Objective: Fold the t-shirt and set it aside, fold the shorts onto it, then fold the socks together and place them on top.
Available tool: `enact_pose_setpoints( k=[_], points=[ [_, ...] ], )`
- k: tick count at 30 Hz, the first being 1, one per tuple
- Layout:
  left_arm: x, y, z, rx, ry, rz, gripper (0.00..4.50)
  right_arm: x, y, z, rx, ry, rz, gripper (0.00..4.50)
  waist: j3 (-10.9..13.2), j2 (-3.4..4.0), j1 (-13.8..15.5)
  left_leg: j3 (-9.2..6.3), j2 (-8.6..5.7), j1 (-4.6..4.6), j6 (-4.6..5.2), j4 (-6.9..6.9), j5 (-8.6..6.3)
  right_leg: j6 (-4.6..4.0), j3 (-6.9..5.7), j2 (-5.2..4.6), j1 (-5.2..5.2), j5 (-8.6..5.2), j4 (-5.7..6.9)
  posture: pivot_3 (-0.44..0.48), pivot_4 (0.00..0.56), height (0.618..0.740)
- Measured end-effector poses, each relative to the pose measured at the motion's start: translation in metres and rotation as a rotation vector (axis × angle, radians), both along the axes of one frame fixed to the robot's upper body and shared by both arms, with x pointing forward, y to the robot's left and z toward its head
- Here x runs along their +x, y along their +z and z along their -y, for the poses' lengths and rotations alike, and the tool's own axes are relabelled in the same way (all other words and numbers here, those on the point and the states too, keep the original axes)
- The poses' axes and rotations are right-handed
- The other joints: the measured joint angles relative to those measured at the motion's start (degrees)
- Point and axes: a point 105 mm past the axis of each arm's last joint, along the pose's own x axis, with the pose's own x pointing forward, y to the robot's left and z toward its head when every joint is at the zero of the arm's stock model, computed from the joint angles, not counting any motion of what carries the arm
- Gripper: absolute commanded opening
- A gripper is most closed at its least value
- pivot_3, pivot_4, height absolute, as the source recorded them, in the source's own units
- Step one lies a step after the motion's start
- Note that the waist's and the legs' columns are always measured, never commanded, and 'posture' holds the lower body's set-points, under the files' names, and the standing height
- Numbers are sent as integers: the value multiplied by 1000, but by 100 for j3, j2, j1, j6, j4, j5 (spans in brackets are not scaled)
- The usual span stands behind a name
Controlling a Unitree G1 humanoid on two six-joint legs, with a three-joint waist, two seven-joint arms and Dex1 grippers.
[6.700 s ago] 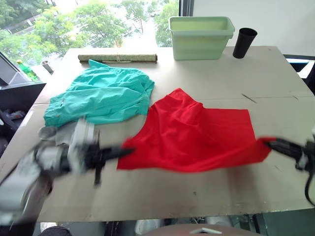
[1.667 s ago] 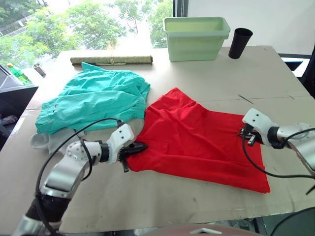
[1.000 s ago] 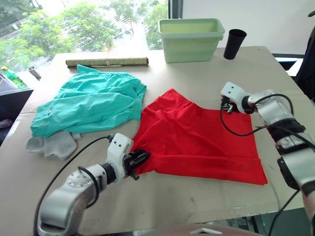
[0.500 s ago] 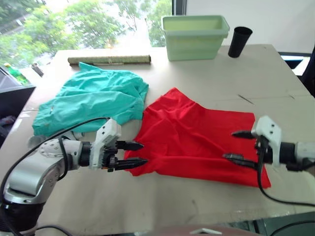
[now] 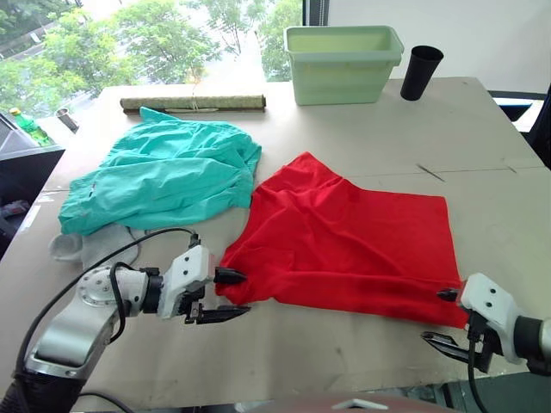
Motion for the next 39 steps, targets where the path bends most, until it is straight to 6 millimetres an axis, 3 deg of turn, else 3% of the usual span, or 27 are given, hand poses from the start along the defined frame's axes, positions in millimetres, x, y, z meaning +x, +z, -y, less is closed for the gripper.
enact_pose_setpoints(
  k=[2, 7, 13, 18, 25, 28, 31, 36, 39],
  points=[
    [6, 1, -3, -60, 74, -54, 3277, -1, -6, 7, -3, -24, -17, 2371, 3, -6, 0, -1, 0, 0, 3, 2, -2, 1, -1, 0, 0, 0, 0, 0, 150, 727],
    [12, 0, -16, -73, 163, -101, 3277, 2, -9, 19, -13, -41, 8, 62, -4, -16, 4, -1, 0, 3, 6, 5, -4, 1, -2, 0, 8, 0, 0, 0, 150, 727],
    [12, 6, -21, -126, 196, -98, 3277, 3, -9, 19, -20, -22, 35, 62, -7, -19, 4, -6, 2, 3, 5, 4, -3, 1, -2, 0, 6, 0, 1, 0, 150, 727],
    [-4, 26, -9, -141, 22, -68, 3277, 2, -10, 19, -27, -21, 42, 62, -8, -27, 11, -5, 1, 0, -1, 5, 0, 0, -2, -1, 7, 0, -5, 0, 150, 727],
    [-5, 29, -13, -95, -47, -24, 3277, 4, -10, 18, -38, -13, 60, 62, -8, -28, 7, -6, 1, 1, 4, 5, -3, 0, -3, 0, 6, 0, -4, 0, 150, 727],
    [-18, 33, -11, -121, -105, -116, 3277, 5, -10, 17, -40, -11, 64, 62, -7, -29, -13, -5, 1, 0, 4, 4, -3, 0, -3, 0, 6, 0, -5, 0, 150, 727],
    [-22, 31, -9, -127, -117, -134, 3277, 6, -9, 17, -43, -9, 67, 62, -5, -29, -15, -5, 1, 0, 4, 5, -3, 0, -3, 0, 6, 0, -5, 0, 150, 727],
    [-1, -5, -10, -28, -40, -38, 3277, 6, -9, 16, -46, -16, 66, 62, -7, -26, -3, -5, 2, 3, 5, 6, -3, 0, -4, 1, 8, 0, -3, 0, 150, 727],
    [7, -6, -12, 47, -91, 73, 3277, 7, -9, 16, -49, -16, 66, 62, -12, -23, 5, -5, 2, 3, 5, 6, -4, 0, -4, -1, 8, 0, -3, 0, 150, 727]
  ],
)
